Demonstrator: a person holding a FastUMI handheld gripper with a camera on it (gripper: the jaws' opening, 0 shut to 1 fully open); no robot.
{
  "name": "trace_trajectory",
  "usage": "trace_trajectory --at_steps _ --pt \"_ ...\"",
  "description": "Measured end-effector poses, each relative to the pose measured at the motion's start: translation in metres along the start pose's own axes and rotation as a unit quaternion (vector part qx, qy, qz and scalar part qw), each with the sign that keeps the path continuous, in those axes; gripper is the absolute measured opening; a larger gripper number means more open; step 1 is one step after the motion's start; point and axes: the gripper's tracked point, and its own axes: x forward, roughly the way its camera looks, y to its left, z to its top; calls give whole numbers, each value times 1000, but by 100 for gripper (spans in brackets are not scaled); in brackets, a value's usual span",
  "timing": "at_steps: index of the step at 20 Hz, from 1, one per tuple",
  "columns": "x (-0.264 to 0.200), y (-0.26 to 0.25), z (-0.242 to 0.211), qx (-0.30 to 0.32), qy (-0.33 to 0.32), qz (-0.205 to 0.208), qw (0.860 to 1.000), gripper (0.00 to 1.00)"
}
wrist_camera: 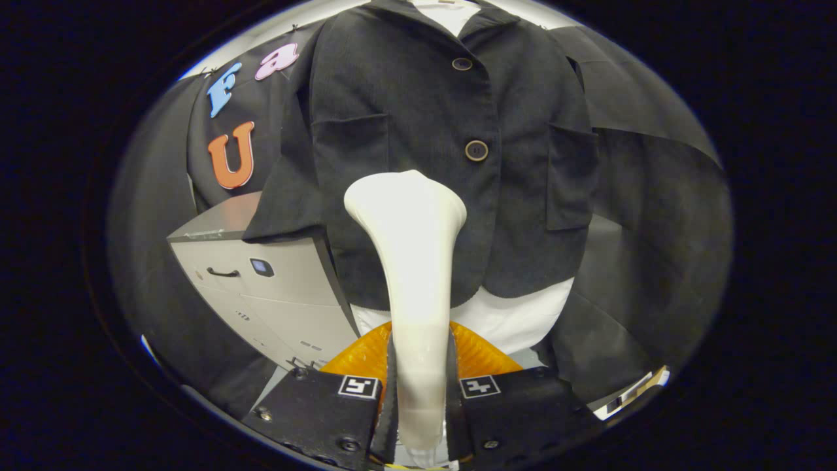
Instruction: Iron the clothes twice with a garment steamer, once on the left side and once on the right side.
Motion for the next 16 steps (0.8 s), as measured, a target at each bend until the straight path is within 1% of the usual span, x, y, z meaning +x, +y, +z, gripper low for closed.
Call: trace_trajectory --at_steps 5,9,13,16 --pt "4 -1 -14 -2 14 -5 1000 32" --pt "1 -1 -15 3 18 -3 1000 32" --pt "-15 -5 -11 30 15 7 999 32" --pt "-40 -18 0 50 1 10 999 32"
